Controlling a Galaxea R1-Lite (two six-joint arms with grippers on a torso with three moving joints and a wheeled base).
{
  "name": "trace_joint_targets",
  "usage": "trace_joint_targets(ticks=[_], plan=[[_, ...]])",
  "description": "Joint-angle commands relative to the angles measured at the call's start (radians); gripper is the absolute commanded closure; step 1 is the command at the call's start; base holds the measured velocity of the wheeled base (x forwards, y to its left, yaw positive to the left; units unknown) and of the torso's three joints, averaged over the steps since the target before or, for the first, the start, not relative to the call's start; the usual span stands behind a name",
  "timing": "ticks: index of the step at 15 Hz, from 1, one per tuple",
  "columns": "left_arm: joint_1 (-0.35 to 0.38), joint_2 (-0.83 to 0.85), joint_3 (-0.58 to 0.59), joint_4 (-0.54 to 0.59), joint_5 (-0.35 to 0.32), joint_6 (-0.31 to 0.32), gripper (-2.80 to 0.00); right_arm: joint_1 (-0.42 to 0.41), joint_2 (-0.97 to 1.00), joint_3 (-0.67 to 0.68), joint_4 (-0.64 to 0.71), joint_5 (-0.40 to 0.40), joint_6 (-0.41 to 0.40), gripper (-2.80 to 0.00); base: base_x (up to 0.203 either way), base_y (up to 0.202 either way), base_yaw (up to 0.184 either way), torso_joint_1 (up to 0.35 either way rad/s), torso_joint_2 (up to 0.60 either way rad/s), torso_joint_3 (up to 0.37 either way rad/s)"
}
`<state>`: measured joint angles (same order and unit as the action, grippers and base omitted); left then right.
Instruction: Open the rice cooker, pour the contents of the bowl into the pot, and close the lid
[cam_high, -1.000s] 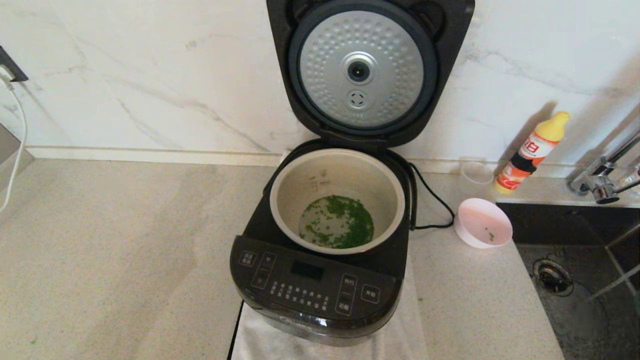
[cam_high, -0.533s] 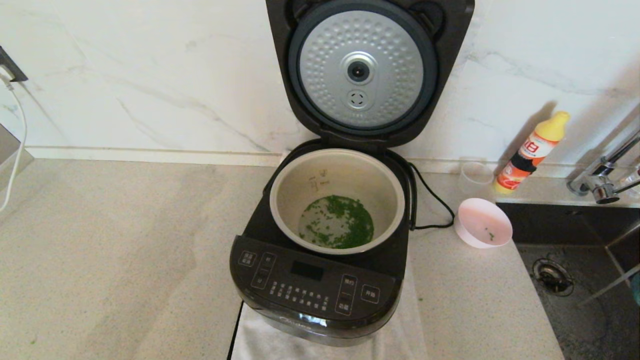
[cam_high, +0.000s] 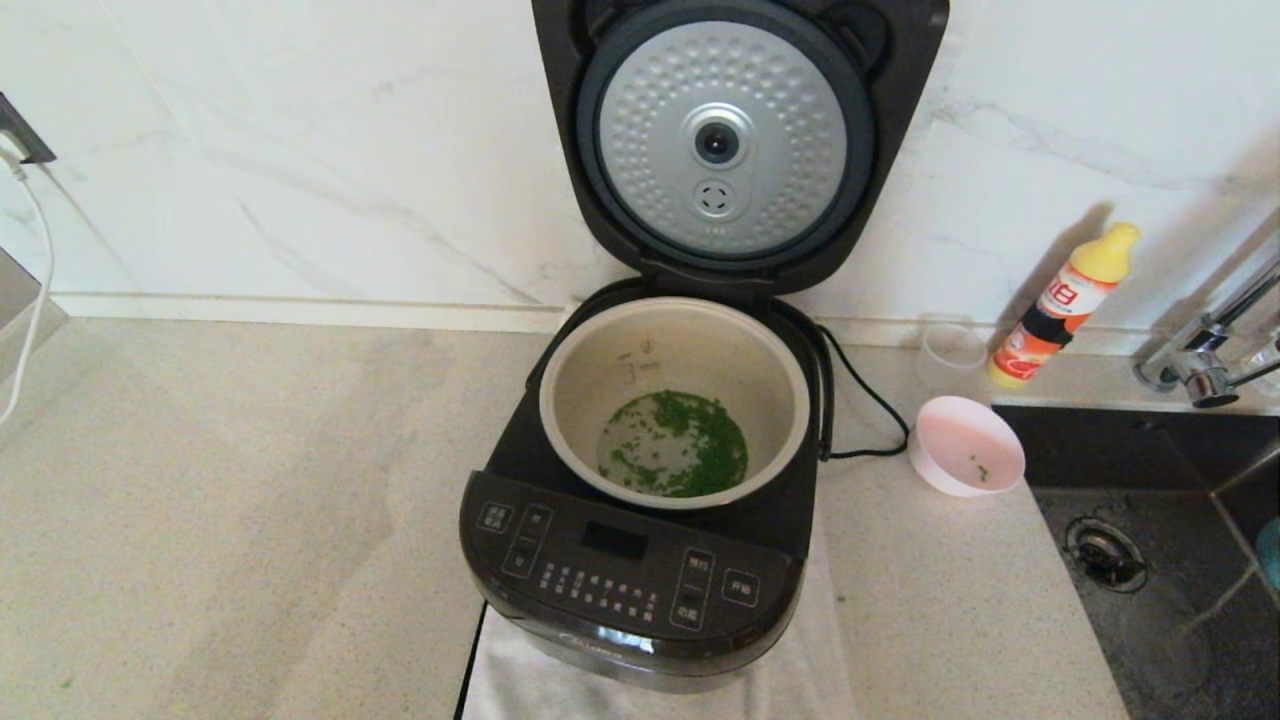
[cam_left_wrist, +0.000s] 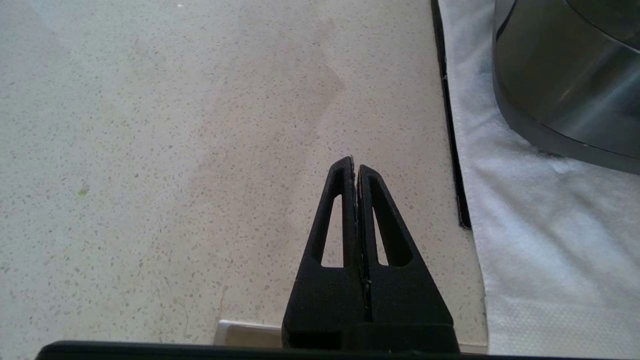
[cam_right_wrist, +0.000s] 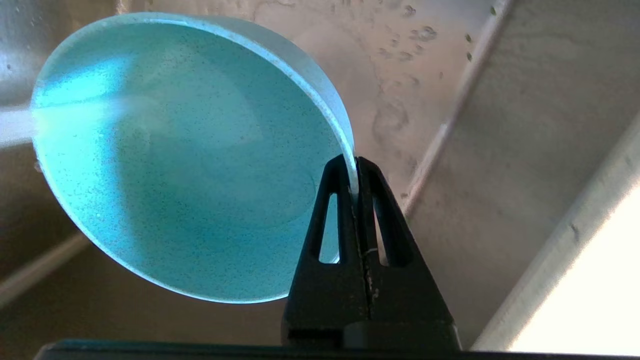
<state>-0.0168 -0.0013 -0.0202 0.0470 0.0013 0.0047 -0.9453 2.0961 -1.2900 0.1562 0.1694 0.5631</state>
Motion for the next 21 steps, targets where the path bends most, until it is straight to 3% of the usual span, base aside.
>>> trace_joint_targets(ticks=[1, 4, 14, 18, 21], plan=[[0.0, 0.001, 0.0, 0.001, 0.0, 0.0, 0.0, 0.01, 0.038, -0.033, 0.0, -0.001, 0.007, 0.0, 0.0, 0.0, 0.0, 0.0, 0.0, 0.0], [0.0, 0.001, 0.0, 0.001, 0.0, 0.0, 0.0, 0.037, 0.067, -0.069, 0.002, -0.005, 0.066, 0.0, 0.0, 0.0, 0.0, 0.0, 0.0, 0.0], [0.0, 0.001, 0.0, 0.001, 0.0, 0.0, 0.0, 0.045, 0.018, -0.062, 0.041, -0.005, 0.066, 0.0, 0.0, 0.0, 0.0, 0.0, 0.0, 0.0], [0.0, 0.001, -0.001, 0.001, 0.0, 0.0, 0.0, 0.065, -0.098, 0.037, 0.086, 0.002, 0.01, 0.0, 0.0, 0.0, 0.0, 0.0, 0.0, 0.0], [0.0, 0.001, 0.0, 0.001, 0.0, 0.0, 0.0, 0.125, -0.209, 0.152, 0.091, 0.003, -0.051, 0.0, 0.0, 0.0, 0.0, 0.0, 0.0, 0.0]])
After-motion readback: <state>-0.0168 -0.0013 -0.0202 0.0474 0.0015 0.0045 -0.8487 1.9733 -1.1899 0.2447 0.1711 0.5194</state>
